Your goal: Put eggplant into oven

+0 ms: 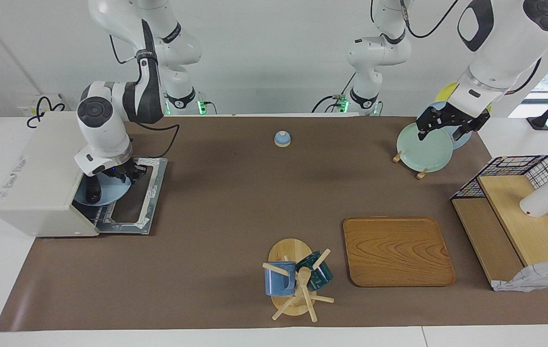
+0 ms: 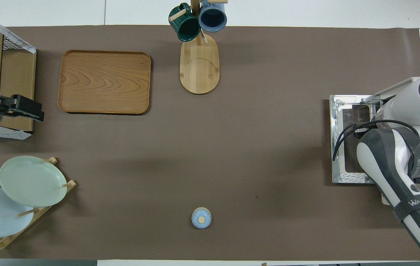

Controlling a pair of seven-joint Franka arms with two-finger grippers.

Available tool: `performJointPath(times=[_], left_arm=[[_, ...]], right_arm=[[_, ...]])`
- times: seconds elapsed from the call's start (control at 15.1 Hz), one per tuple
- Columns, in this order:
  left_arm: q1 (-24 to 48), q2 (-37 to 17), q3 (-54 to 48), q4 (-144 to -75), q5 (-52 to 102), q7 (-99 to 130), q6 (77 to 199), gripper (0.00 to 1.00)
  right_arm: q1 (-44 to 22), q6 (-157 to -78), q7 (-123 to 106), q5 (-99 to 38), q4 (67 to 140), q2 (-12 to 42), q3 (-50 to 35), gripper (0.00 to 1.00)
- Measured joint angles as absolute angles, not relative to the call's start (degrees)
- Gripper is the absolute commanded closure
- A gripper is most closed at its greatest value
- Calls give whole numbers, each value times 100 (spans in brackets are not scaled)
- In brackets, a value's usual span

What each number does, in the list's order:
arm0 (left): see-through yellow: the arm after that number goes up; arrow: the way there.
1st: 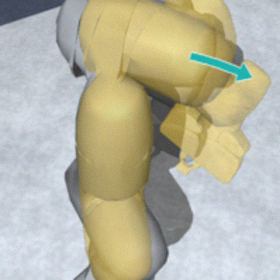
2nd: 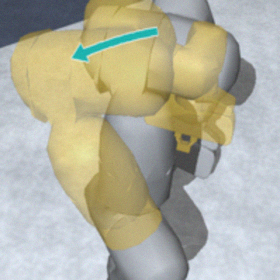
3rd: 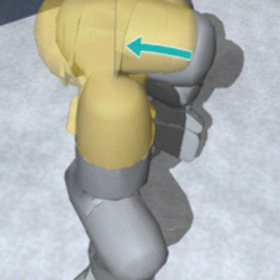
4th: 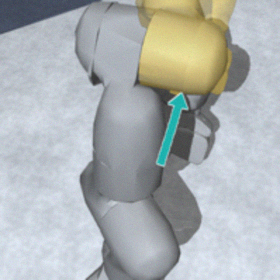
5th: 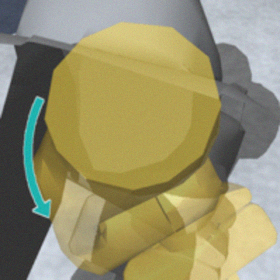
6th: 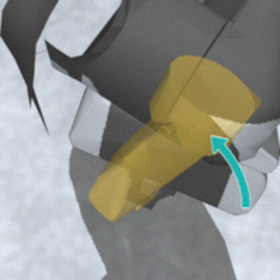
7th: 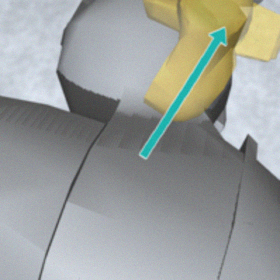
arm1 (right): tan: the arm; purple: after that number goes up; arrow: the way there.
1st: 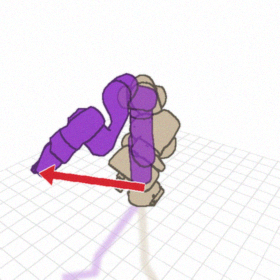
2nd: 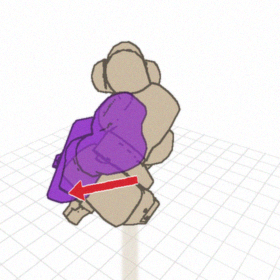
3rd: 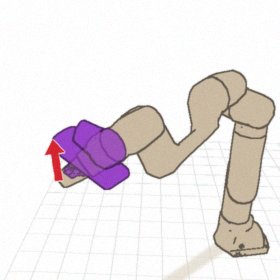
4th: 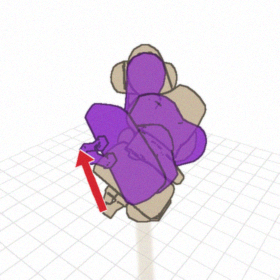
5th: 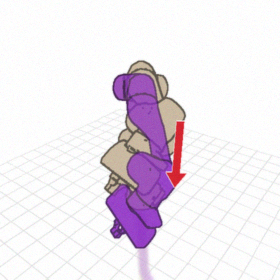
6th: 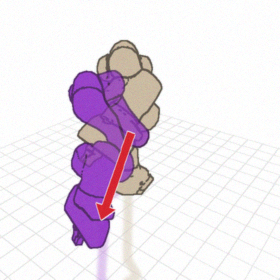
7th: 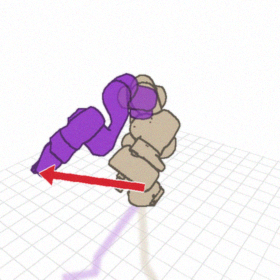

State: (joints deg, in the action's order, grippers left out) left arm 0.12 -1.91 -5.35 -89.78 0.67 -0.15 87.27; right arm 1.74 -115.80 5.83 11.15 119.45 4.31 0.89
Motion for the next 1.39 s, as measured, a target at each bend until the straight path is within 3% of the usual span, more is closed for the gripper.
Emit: performJointPath(times=[0.13,0.33,0.4,0.86,1.13,1.39], left_arm=[[12,-191,-535,-8978,67,-15,8726,0],[11,-191,-535,-8978,67,-15,8725,0],[11,-191,-535,-8978,67,-15,8725,0],[10,-191,-535,-8978,67,-15,8723,0],[10,-191,-535,-8978,67,-15,8723,0],[9,-191,-535,-8978,67,-15,8722,0]], right_arm=[[168,-11326,583,744,11742,420,57,58],[-110,-11037,596,403,11298,417,27,97],[-244,-11071,668,363,11273,418,21,100],[-729,-12496,1634,344,12295,569,5,100],[-682,-12734,1615,344,12353,933,50,100],[-544,-12996,1382,346,12513,971,57,100]])
